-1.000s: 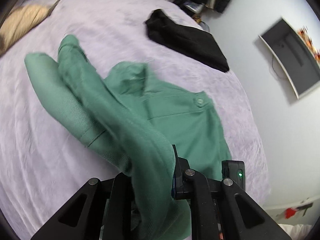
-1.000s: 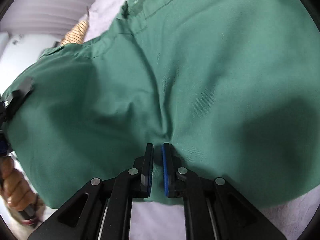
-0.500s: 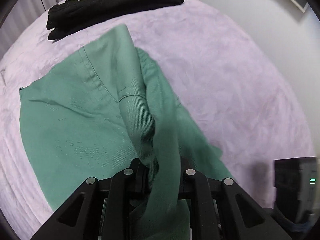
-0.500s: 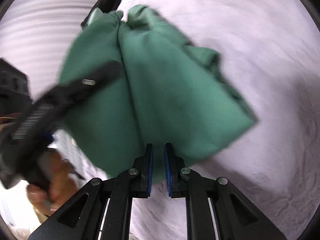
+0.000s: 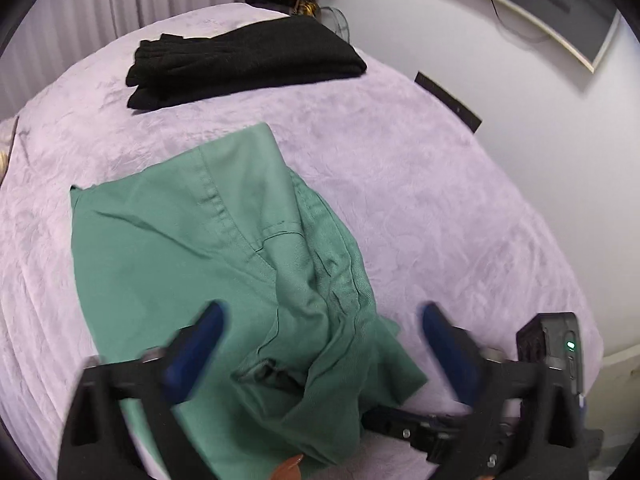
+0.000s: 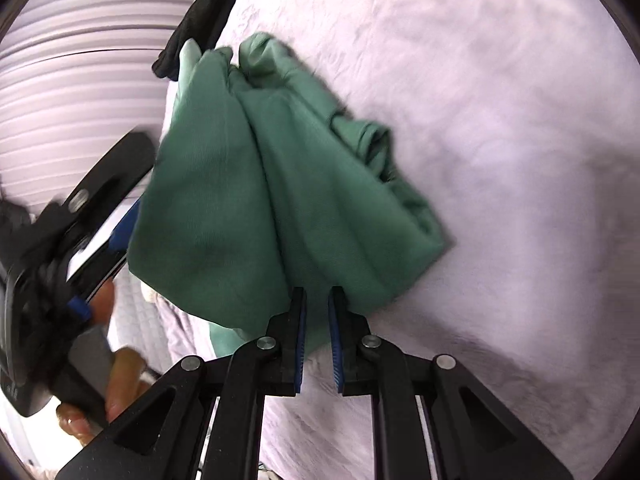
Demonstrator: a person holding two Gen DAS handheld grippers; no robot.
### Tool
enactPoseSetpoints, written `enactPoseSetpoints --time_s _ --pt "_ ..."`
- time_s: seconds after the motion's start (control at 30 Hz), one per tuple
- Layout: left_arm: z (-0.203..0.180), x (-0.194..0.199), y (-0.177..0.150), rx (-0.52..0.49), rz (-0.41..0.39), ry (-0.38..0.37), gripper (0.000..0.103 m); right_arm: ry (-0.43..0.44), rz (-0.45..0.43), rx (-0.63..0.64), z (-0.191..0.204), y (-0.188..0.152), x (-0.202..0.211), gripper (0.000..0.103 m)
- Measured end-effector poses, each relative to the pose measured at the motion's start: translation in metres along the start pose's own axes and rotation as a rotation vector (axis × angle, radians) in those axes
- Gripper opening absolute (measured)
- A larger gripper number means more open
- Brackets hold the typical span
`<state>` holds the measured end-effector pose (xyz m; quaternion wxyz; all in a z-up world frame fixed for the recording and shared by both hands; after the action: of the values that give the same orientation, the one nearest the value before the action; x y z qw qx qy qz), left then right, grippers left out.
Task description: Fold large clothes
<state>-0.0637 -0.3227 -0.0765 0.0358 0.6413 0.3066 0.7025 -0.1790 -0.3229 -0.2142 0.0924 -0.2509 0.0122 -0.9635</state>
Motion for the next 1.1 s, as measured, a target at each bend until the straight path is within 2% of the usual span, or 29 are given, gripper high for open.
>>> enactPoseSetpoints --time_s 0.03,0.1,0.23,0.37,0.47,0.53,0.6,0.67,0.73,0.77,0.8,0.87,0.9,0.97,1.0,1.03,1.1 --pt "0.004 0.007 0.0 0.015 -0.008 -0.014 0.103 -0.011 -0.005 0.002 0.001 0.003 0.004 0.025" --pt "0.014 0.02 -0.002 0.032 -0.029 0.003 0.103 -0.038 -0.019 0.011 0.005 0.006 0.011 0.059" --pt "0.053 0.036 -0.023 0.099 -0.029 0.118 0.103 -0.097 -0.075 0.082 0.023 0.025 0.039 0.06" --pt "0.106 0.024 -0.062 0.187 0.093 0.235 0.103 -0.165 -0.097 0.263 0.073 0.032 0.051 0.06" --pt "0.134 0.012 -0.097 0.252 0.188 0.292 0.103 -0.189 -0.033 0.441 0.117 0.028 0.039 0.06" --pt "0.145 0.004 -0.118 0.295 0.245 0.305 0.103 -0.231 0.04 0.582 0.147 0.024 0.013 0.061" --pt "0.149 0.0 -0.129 0.328 0.276 0.301 0.103 -0.3 0.114 0.715 0.164 0.013 -0.016 0.061" --pt "0.148 -0.003 -0.134 0.342 0.279 0.304 0.103 -0.413 0.188 0.819 0.171 -0.006 -0.046 0.06" --pt "0.145 -0.004 -0.134 0.341 0.268 0.318 0.103 -0.53 0.231 0.883 0.164 -0.012 -0.066 0.054" --pt "0.143 -0.004 -0.133 0.337 0.261 0.325 0.103 -0.565 0.228 0.913 0.159 -0.014 -0.068 0.025" --pt "0.143 -0.006 -0.133 0.335 0.259 0.328 0.103 -0.591 0.219 0.935 0.156 -0.015 -0.066 0.006" --pt "0.143 -0.008 -0.138 0.341 0.263 0.325 0.103 -0.648 0.173 0.92 0.136 -0.01 -0.046 0.006" --pt "0.145 -0.01 -0.14 0.347 0.269 0.327 0.103 -0.671 0.157 0.854 0.115 0.0 -0.036 0.006" --pt "0.149 -0.013 -0.142 0.357 0.282 0.334 0.103 -0.66 0.166 0.668 0.067 0.022 -0.021 0.006" --pt "0.152 -0.014 -0.144 0.357 0.293 0.346 0.103 -0.631 0.172 0.554 0.04 0.032 -0.012 0.006" --pt "0.153 -0.015 -0.146 0.354 0.306 0.36 0.103 -0.546 0.174 0.45 0.018 0.037 -0.002 0.006" --pt "0.153 -0.012 -0.151 0.343 0.317 0.371 0.103 -0.421 0.142 0.349 0.002 0.042 0.015 0.006"
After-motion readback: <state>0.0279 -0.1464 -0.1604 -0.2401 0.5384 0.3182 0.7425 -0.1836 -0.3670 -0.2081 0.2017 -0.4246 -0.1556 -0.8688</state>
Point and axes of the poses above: each gripper's, at about its wrist camera, not at the fingertips, and x roughly against the way its jaws point, z to its left, y to its top, the point moved 2 cm from there along -x, roughly the way its jaws point, and after that the axes turned 12 degrees about y, right-handed, at the moved point
